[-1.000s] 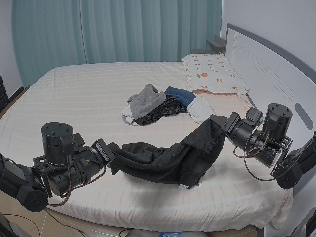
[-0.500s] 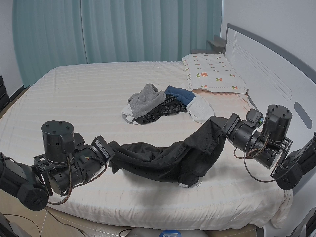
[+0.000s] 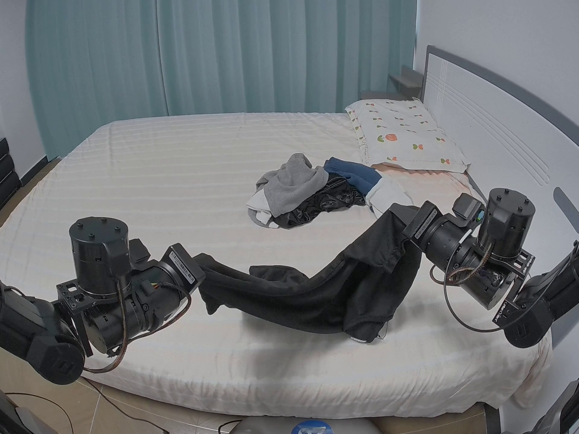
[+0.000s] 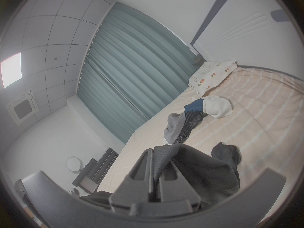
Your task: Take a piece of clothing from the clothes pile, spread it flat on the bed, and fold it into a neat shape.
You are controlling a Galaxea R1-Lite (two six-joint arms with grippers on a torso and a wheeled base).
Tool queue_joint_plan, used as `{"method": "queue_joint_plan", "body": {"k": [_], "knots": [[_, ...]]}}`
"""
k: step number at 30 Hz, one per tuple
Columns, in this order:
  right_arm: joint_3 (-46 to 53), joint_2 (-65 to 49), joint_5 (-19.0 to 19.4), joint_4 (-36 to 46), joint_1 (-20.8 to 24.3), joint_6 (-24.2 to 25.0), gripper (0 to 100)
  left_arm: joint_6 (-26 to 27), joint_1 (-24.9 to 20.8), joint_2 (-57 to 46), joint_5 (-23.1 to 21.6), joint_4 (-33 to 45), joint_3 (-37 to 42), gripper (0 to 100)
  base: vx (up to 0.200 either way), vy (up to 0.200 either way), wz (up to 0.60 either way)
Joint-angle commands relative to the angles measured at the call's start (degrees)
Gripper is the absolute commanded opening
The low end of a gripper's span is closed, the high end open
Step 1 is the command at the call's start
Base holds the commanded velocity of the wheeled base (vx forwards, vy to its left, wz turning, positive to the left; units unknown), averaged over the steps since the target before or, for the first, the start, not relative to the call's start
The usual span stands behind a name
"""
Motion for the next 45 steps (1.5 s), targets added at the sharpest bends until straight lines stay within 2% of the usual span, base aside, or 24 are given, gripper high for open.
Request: {"method": "queue_joint_plan", "body": {"k": [1, 21, 26, 30, 45], "knots": [[-0.69, 0.39, -1.12, -0.52, 0.07, -1.25, 0, 0.05, 0.09, -1.29, 0.1, 0.06, 0.07, 0, 0.0, 0.2, 0.0], [-0.43, 0.83, -1.12, -9.84, -0.55, -1.16, 0, 0.4, 0.17, -2.61, 0.19, 0.32, 0.16, 0, 0.0, 0.2, 0.0], [-0.6, 1.18, -0.41, -10.01, -0.63, -0.9, 0, 0.4, 0.09, -2.96, 0.19, 0.24, 0.6, 0, 0.0, 0.2, 0.0], [-0.69, 0.83, -0.33, -10.01, -0.55, 1.21, 0, 0.4, 0.17, -3.05, 0.19, 0.15, 0.51, 0, 0.0, 0.2, 0.0], [-0.6, 0.65, 0.38, -10.01, -0.9, 1.65, 0, 0.49, 1.14, -5.59, 0.01, 0.76, 0.33, 0, 0.0, 0.2, 0.0]]}}
